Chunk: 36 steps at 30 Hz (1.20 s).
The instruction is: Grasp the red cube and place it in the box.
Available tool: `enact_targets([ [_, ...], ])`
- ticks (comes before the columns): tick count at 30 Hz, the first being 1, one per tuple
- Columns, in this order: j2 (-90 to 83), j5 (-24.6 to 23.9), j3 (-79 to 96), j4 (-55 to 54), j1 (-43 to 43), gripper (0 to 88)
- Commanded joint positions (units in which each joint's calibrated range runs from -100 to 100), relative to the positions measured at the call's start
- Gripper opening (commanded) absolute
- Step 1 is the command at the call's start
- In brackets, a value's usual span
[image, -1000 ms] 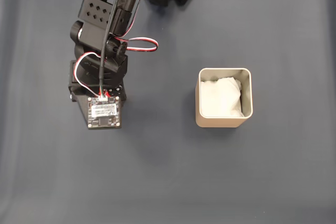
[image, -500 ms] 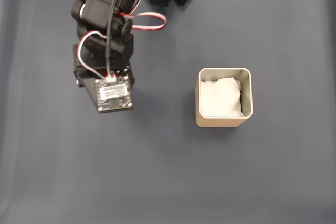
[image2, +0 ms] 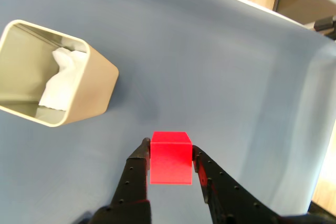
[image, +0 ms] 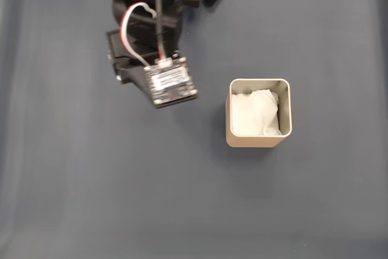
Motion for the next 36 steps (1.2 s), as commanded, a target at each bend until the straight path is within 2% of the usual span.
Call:
enact_targets([
  [1,-3.2,-1.0,-3.7,0.5,-3.4,0.3],
  [15,-6.8,-3.4,-7.6,1.6,-14.8,0.3],
  [36,2.7,-5.5,-14.2,0.9,-24.9,0.3],
])
